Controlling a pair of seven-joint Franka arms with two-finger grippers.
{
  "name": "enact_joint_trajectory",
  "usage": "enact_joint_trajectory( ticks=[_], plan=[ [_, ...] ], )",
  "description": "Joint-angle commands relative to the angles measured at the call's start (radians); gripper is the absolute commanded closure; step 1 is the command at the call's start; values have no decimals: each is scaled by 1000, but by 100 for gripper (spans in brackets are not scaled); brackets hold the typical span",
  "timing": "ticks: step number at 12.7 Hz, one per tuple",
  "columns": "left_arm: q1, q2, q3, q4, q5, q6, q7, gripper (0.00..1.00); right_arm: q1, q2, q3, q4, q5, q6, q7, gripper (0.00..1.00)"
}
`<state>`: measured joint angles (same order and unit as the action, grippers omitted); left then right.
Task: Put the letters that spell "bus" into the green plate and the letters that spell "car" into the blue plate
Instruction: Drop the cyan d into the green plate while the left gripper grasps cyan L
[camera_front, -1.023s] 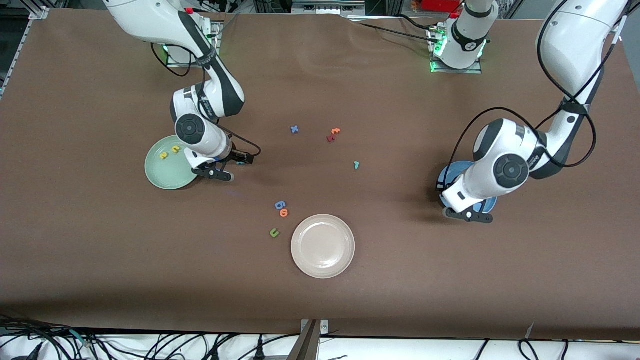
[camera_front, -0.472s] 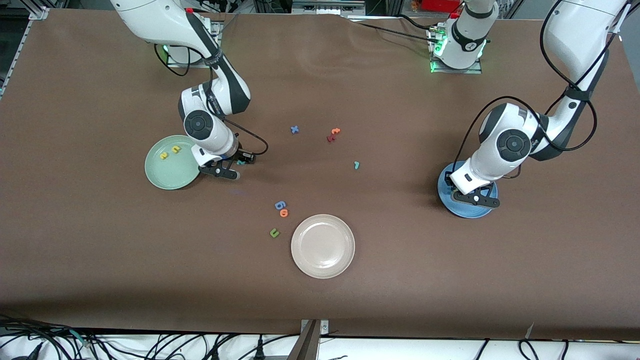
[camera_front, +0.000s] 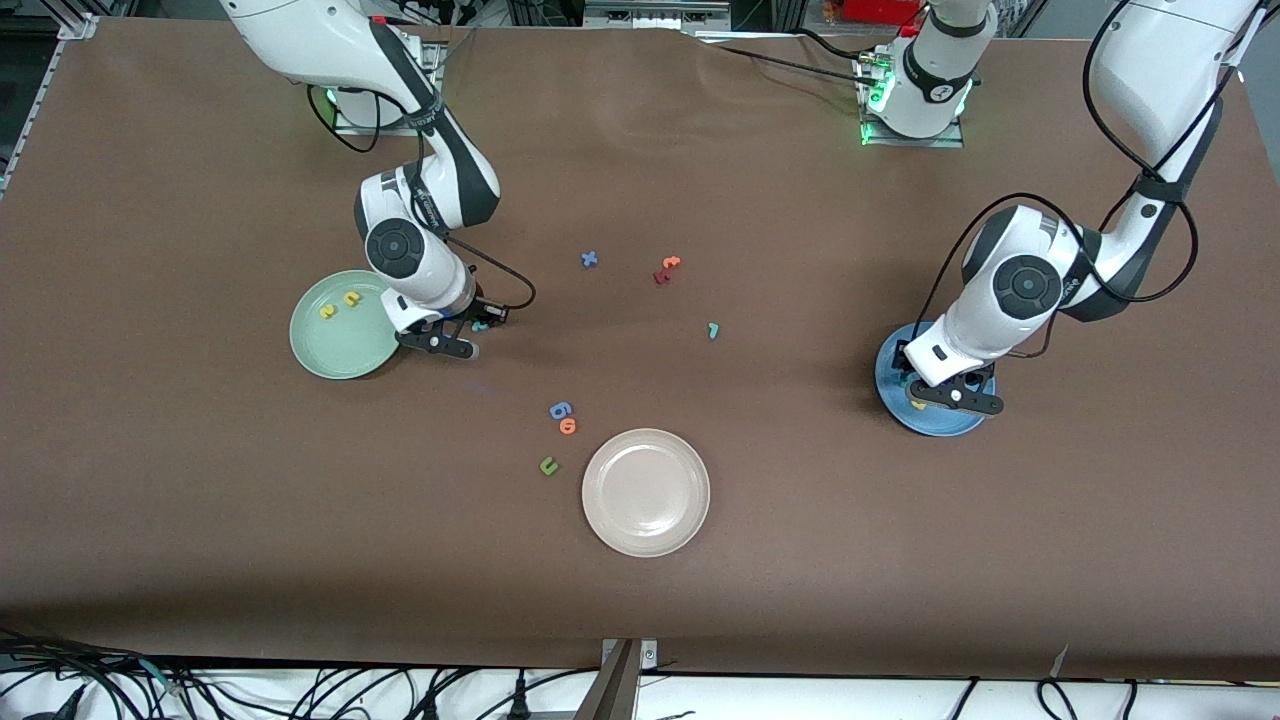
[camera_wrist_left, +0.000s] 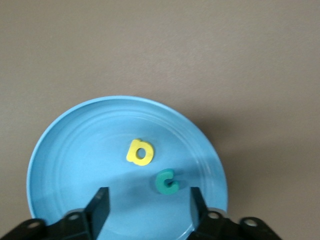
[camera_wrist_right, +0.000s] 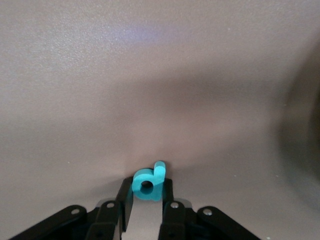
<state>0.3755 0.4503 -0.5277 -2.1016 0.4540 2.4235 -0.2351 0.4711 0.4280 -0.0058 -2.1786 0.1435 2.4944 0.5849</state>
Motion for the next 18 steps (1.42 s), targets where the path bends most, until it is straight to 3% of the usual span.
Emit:
enact_joint_trajectory(
  ticks=[1, 6, 11, 12, 13, 14, 16, 18],
  plan=[
    [-96, -12, -9, 12, 14, 0, -167, 0, 1, -107, -61, 5, 2, -132, -8, 97],
    [-328, 37, -9, 64, -23, 3, -400, 0, 1, -153, -247, -9, -7, -279, -184, 97],
    [-470, 157, -9, 182, -37, -1, -437, 1, -11, -97, -299, -55, -1, -230, -307, 96],
    [-487, 183, -9, 196, -37, -3, -437, 2, -14, -89, -299, -59, -1, -217, -307, 92],
    [-503, 201, -9, 207, -37, -3, -437, 3, -13, -89, -299, -59, -1, -216, -309, 62],
    [-509, 215, -9, 210, -37, -4, -437, 4, -14, -90, -299, -59, -1, -216, -310, 24],
    [-511, 238, -9, 227, -37, -8, -435, 8, -14, -98, -299, -53, -1, -221, -310, 6],
    [-529, 242, -9, 225, -41, -17, -435, 11, -14, -132, -301, -38, 1, -236, -312, 2]
  ],
)
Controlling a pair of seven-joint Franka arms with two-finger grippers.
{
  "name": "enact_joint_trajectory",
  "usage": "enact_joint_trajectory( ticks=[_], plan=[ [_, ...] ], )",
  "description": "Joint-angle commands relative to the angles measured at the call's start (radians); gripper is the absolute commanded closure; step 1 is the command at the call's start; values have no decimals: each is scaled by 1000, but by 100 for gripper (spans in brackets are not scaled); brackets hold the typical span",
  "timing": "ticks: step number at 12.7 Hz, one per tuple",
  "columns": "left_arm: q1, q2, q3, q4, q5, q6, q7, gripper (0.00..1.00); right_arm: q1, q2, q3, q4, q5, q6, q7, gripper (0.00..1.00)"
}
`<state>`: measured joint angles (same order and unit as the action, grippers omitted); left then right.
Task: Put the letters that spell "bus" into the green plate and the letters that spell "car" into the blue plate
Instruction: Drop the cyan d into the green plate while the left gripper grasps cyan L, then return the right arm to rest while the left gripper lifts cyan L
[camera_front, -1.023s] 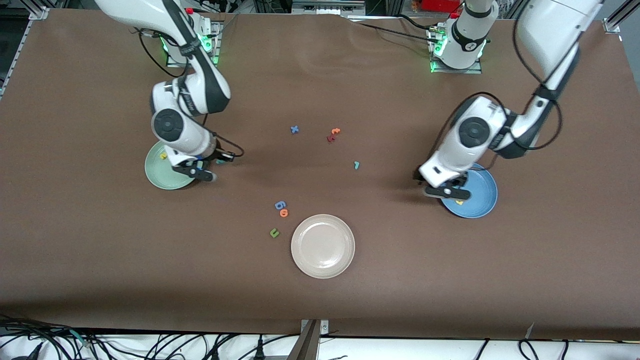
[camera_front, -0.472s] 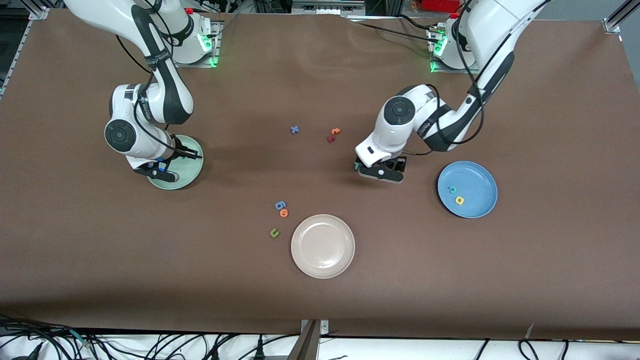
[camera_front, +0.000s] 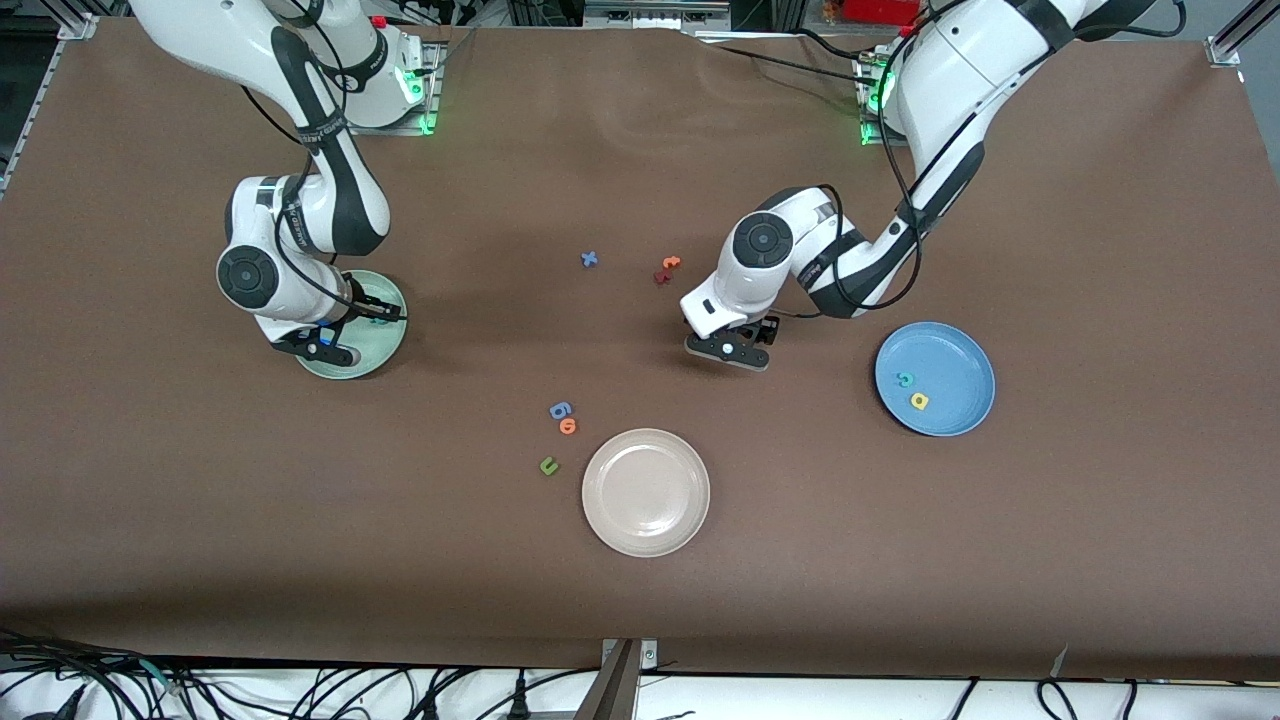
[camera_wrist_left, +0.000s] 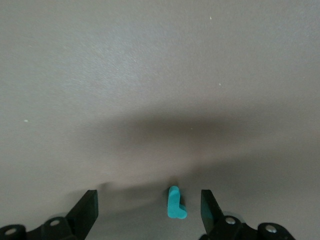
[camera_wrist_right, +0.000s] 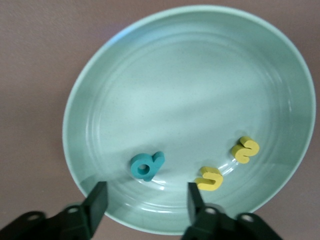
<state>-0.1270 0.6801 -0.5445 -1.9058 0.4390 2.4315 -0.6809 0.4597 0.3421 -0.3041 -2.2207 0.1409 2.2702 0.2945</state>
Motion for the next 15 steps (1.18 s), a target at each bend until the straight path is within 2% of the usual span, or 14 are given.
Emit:
enact_joint_trajectory(
  ticks=[1, 4, 6, 8, 10, 13, 15],
  plan=[
    [-29, 12, 8, 30, -48, -41, 11, 15, -3, -60, -9, 38, 3, -52, -21, 2],
    [-49, 10, 8, 30, -86, -52, 8, 29, -1, -71, -36, 209, 2, -295, -23, 2],
    [-54, 10, 8, 28, -88, -54, 6, 39, -3, -71, -67, 384, -1, -529, -23, 2],
    [-57, 10, 8, 30, -88, -54, -3, 45, -4, -69, -90, 546, -3, -706, -21, 2],
    [-57, 12, 8, 30, -88, -54, -8, 49, -3, -74, -102, 651, -3, -782, -37, 2],
    [-57, 12, 8, 30, -88, -54, -9, 53, -4, -77, -144, 734, -1, -784, -188, 1],
    [-57, 12, 9, 31, -88, -54, -9, 55, -79, -87, -107, 756, -9, -790, -237, 1]
  ],
)
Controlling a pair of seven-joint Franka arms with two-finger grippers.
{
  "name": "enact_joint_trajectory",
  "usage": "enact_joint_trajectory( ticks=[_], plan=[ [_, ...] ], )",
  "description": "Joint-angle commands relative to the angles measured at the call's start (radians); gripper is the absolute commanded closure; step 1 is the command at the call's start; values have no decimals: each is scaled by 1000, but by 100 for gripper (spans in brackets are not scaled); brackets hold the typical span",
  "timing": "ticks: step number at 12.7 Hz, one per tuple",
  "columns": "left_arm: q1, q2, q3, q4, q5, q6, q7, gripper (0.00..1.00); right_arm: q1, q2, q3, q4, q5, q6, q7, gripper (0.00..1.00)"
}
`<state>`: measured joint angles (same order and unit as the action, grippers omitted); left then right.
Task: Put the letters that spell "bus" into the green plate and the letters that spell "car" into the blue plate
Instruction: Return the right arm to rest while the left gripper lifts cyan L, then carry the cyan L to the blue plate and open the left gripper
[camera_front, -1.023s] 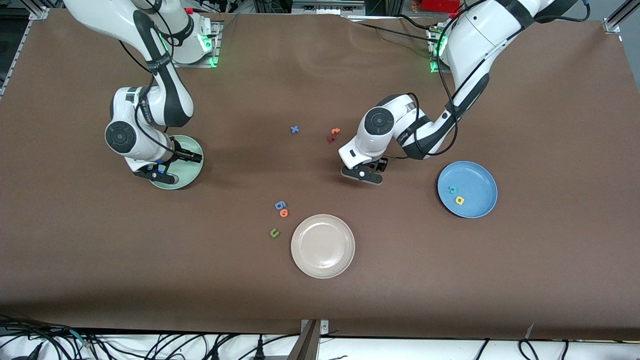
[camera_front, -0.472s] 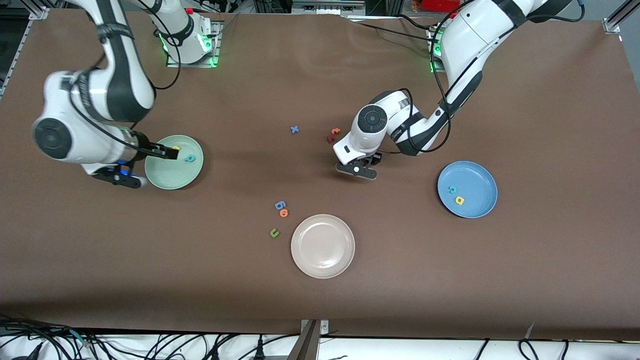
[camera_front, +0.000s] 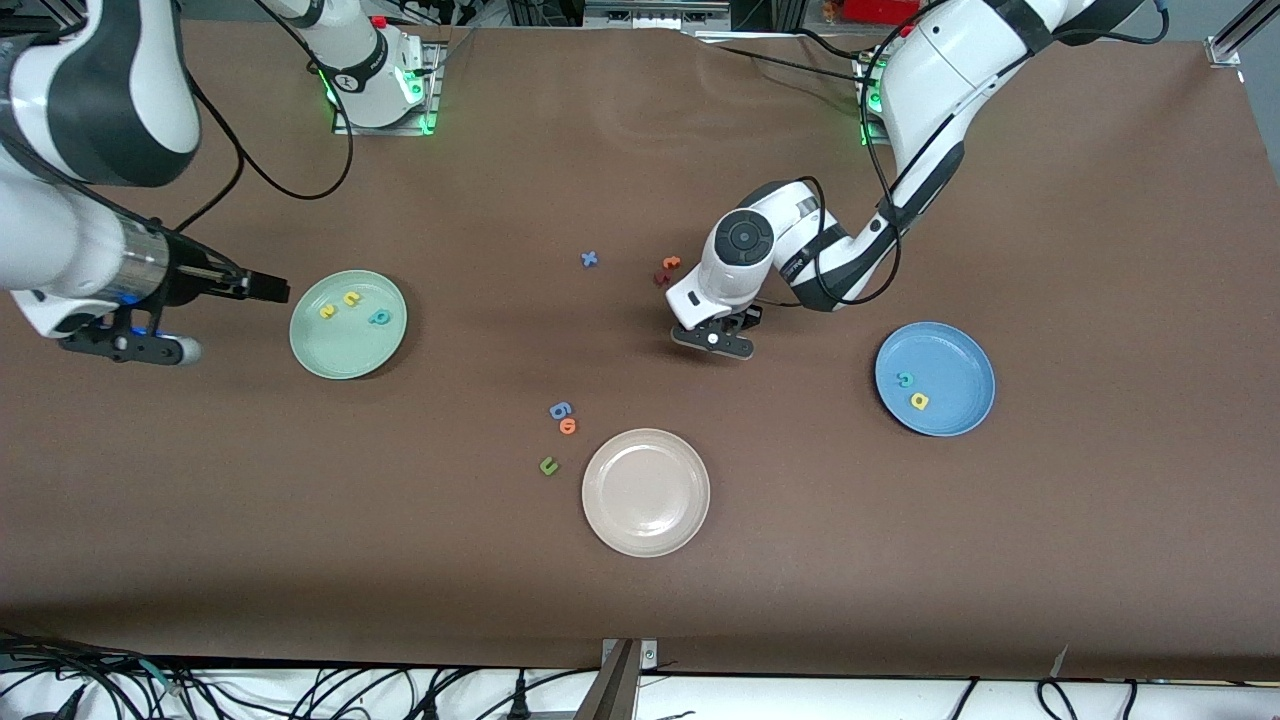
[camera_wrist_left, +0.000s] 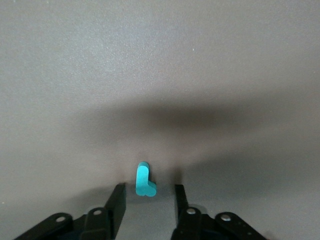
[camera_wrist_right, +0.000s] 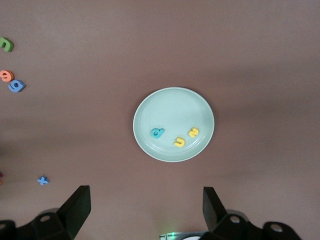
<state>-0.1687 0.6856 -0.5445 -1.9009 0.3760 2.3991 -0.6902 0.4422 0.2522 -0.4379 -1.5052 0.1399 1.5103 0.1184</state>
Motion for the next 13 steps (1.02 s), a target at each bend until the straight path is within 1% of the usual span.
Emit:
enact_joint_trajectory(
  ticks=[1, 4, 5, 7, 8, 9, 13],
  plan=[
    [-15, 8, 9, 28, -25, -21, -5, 55, -124, -22, 80, 39, -20, -29, -87, 2],
    [-17, 25, 11, 48, -23, -21, -14, 58, -313, -56, 252, 7, -33, -12, -131, 3],
    [-20, 32, 11, 51, -23, -21, -17, 58, -347, -85, 298, -30, -39, 19, -132, 3],
    [-23, 35, 11, 51, -23, -21, -18, 60, -347, -142, 312, -107, -77, 62, -131, 2],
    [-23, 35, 11, 51, -23, -21, -18, 62, -343, -137, 311, -107, -79, 62, -132, 1],
    [-23, 35, 11, 51, -23, -21, -18, 66, -339, -123, 309, -99, -79, 64, -131, 1],
    [-22, 34, 11, 51, -23, -21, -18, 80, -342, -119, 307, -95, -82, 53, -117, 0]
  ],
)
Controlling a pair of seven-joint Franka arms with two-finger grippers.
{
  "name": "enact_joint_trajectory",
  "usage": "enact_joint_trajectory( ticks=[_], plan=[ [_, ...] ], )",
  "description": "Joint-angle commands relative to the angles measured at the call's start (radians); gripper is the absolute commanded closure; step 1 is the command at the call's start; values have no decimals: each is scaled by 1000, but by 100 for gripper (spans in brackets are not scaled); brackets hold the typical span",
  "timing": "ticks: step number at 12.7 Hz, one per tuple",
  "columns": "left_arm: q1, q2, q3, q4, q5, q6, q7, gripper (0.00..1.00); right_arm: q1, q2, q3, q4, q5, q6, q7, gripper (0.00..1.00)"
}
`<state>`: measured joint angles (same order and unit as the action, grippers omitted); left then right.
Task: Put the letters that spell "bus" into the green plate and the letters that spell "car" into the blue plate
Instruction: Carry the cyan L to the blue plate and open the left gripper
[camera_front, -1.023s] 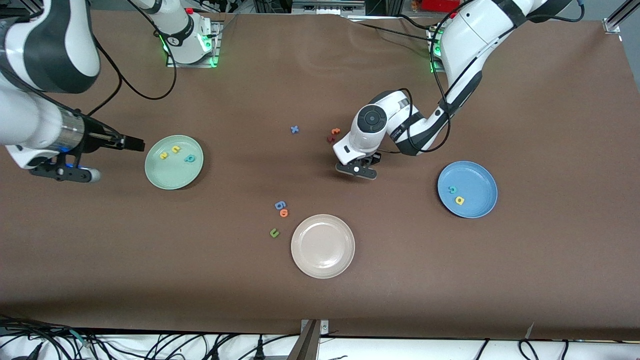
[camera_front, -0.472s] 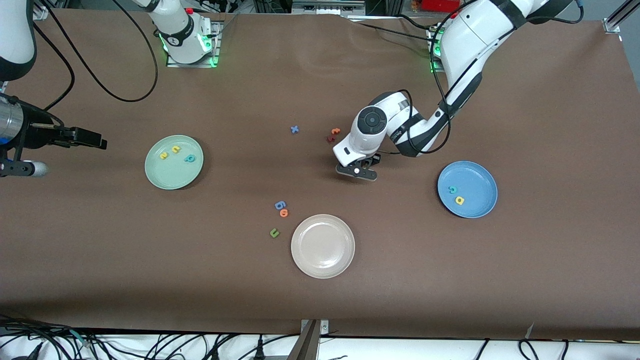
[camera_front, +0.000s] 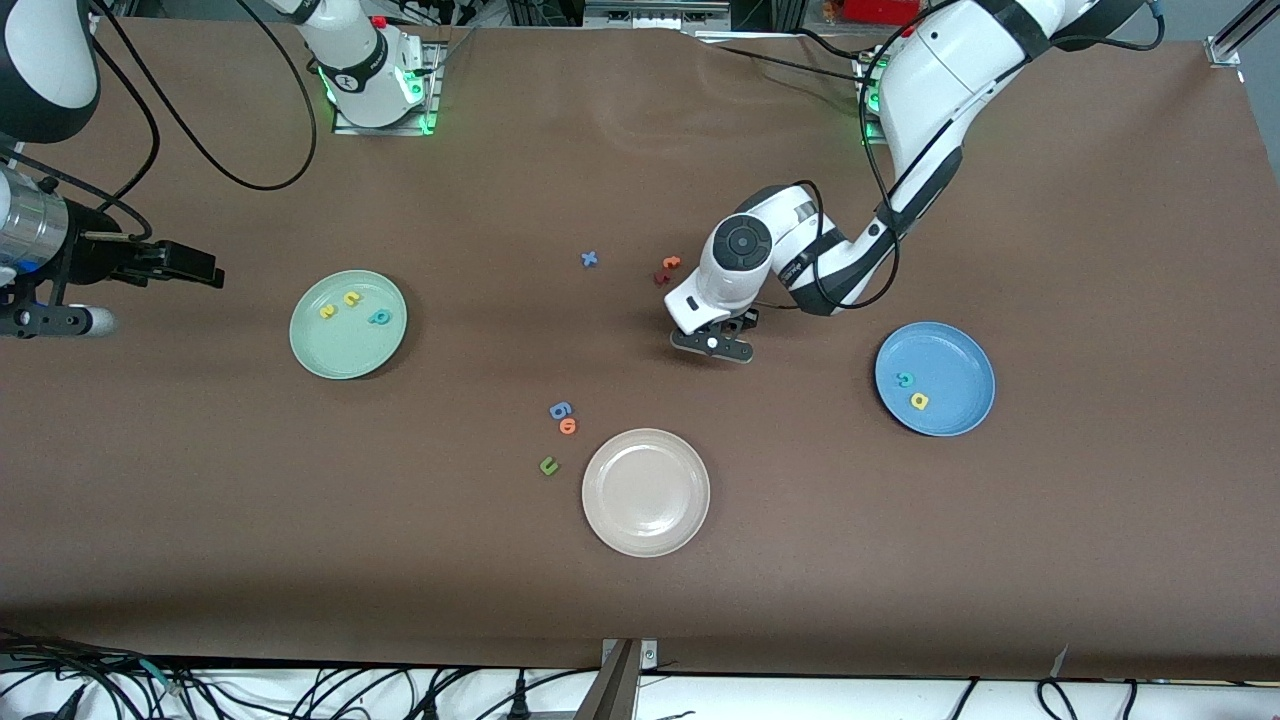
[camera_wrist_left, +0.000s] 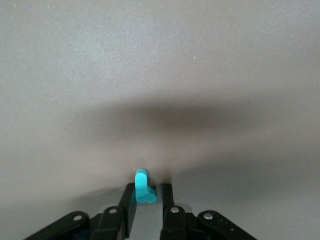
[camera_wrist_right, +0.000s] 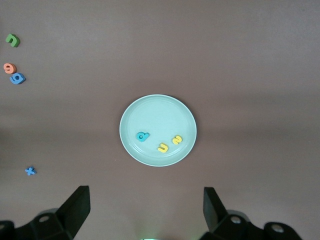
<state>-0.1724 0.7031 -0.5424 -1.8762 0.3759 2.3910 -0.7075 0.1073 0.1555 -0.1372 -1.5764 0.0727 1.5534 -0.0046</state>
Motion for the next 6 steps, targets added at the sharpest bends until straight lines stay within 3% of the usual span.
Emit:
enact_joint_trajectory(
  ticks=[1, 6],
  plan=[
    [-18, 18, 9, 26, -23, -13, -1, 83, -8, -22, 5, -24, -16, 10, 6, 0],
    [-4, 6, 9, 44, -23, -68, 8, 88, -11, -20, 1, -24, -16, 10, 6, 0]
  ],
)
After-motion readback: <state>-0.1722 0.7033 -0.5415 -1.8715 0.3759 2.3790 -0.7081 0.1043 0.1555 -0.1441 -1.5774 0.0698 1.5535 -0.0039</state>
